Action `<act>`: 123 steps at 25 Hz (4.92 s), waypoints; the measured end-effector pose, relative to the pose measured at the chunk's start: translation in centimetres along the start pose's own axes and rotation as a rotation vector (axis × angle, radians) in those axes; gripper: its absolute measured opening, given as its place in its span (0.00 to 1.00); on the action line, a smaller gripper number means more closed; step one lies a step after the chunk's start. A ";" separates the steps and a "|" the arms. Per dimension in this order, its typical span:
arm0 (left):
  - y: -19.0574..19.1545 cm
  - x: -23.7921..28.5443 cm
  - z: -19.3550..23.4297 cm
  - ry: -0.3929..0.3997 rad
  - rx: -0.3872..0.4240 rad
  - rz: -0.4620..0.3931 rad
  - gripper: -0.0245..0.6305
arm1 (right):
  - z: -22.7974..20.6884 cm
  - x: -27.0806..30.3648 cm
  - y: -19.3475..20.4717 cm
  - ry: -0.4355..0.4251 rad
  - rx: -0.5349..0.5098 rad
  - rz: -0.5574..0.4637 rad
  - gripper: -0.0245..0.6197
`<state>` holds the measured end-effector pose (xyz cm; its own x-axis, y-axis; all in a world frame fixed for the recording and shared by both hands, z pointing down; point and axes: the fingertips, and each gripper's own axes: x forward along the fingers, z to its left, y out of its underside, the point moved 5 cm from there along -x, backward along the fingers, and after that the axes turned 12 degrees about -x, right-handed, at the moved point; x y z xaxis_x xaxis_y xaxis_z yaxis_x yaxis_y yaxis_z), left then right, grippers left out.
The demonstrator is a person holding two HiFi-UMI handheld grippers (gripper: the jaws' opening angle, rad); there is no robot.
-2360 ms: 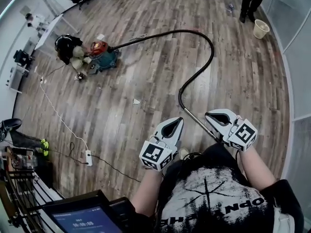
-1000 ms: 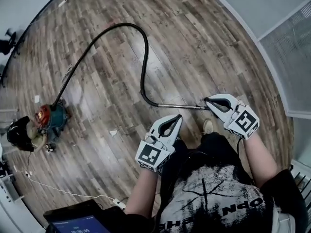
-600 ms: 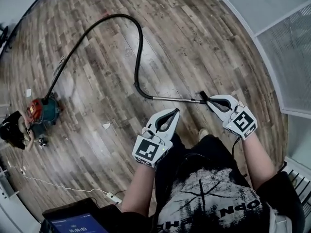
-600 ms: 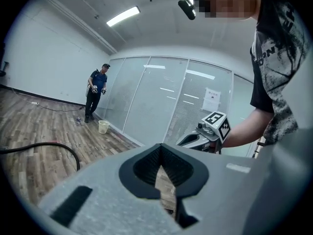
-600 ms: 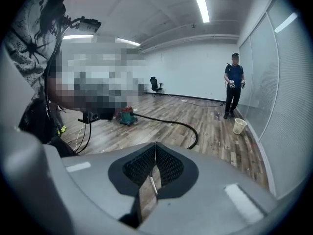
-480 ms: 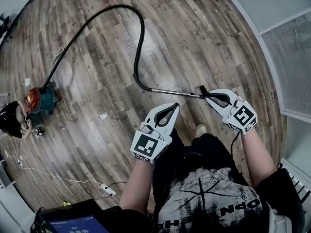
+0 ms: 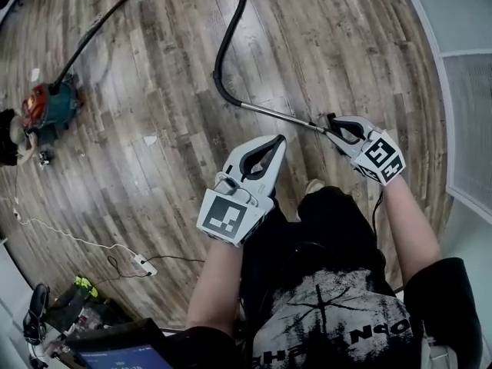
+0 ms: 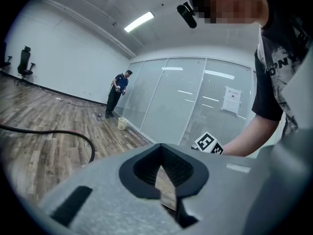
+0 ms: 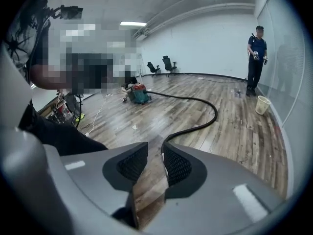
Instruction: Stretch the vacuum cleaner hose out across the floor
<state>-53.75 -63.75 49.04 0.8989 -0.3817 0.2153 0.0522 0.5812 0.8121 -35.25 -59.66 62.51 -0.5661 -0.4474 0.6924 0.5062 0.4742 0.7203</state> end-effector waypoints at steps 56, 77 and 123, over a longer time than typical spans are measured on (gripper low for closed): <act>32.5 0.9 15.9 -0.449 -0.008 -0.022 0.04 | -0.1 46.1 45.9 -0.159 -0.159 0.621 0.31; 45.1 8.3 29.4 -0.522 -0.617 0.190 0.35 | -1.4 38.5 40.0 -0.158 -0.159 0.694 0.31; 45.6 24.5 32.1 -0.336 -1.007 -0.305 0.16 | -0.7 34.0 35.5 -0.253 -0.305 0.426 0.26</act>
<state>-43.35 -69.66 108.76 0.6317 -0.6960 0.3413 0.7196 0.6902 0.0756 -36.08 -58.57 111.59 -0.3902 -0.0517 0.9193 0.8669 0.3158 0.3857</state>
